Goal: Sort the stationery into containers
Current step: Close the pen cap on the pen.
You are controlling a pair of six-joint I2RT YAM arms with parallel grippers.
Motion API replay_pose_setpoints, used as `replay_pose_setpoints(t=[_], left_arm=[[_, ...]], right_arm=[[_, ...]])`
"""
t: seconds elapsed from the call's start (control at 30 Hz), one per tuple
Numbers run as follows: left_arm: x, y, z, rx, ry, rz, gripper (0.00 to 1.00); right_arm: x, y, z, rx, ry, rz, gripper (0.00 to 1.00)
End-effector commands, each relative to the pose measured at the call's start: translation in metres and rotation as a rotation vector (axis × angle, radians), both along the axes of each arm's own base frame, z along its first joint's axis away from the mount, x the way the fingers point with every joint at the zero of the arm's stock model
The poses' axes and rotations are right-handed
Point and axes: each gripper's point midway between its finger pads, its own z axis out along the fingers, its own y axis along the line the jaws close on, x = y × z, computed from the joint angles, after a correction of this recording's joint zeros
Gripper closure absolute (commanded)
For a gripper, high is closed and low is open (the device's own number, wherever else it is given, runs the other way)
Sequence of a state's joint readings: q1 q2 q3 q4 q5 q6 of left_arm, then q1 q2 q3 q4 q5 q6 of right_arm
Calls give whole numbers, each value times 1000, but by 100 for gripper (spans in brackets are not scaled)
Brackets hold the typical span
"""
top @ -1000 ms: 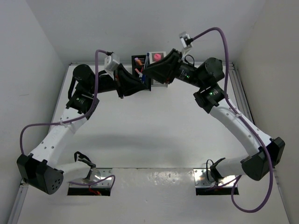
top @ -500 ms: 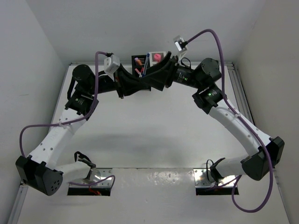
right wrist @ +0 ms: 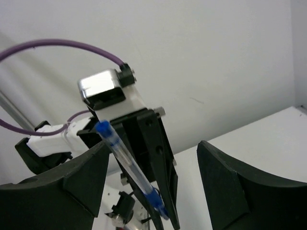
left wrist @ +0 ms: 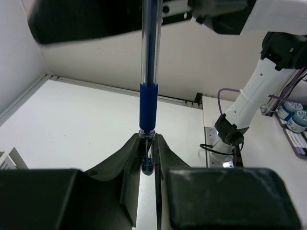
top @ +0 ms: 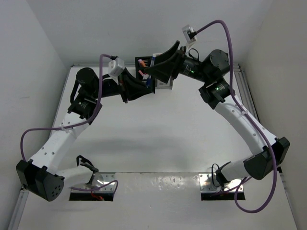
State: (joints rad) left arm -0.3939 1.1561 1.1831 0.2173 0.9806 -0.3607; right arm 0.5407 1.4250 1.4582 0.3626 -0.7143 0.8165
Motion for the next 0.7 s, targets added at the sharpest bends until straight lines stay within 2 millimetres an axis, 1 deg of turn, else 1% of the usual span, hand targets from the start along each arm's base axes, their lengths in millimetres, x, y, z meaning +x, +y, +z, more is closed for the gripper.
replay_pose_setpoints(t=[0.0, 0.03, 0.17, 0.27, 0.3, 0.37, 0.4, 0.47, 0.5, 0.6, 0.63, 0.67], left_arm=[[-11, -1, 5, -11, -3, -32, 100], [-11, -1, 5, -10, 10, -36, 100], [-8, -3, 0, 1, 50, -39, 100], [-6, -3, 0, 2, 59, -35, 100], [-6, -3, 0, 1, 62, -34, 100], [-4, -2, 0, -3, 67, -27, 100], [-5, -2, 0, -4, 79, -30, 100], [-4, -2, 2, -12, 83, -30, 100], [-4, -2, 2, -17, 96, -32, 100], [-5, -2, 6, -33, 99, -36, 100], [-6, -3, 7, -38, 97, -39, 100], [-6, -3, 10, -43, 94, -39, 100]], right_arm=[[-2, -6, 36, 33, -137, -25, 28], [-2, -7, 41, 36, -154, -30, 28], [-2, -9, 45, 30, -181, -33, 30], [-2, -7, 41, 24, -173, -25, 39], [-2, -6, 38, 21, -169, -24, 47], [-3, -6, 35, 16, -170, -24, 54], [-3, -5, 33, 12, -170, -24, 64], [-3, -4, 31, 1, -179, -28, 71], [-2, -5, 30, -3, -178, -34, 79], [1, -3, 26, -17, -183, -53, 89], [3, -3, 24, -23, -186, -61, 96], [5, -3, 21, -32, -178, -65, 100]])
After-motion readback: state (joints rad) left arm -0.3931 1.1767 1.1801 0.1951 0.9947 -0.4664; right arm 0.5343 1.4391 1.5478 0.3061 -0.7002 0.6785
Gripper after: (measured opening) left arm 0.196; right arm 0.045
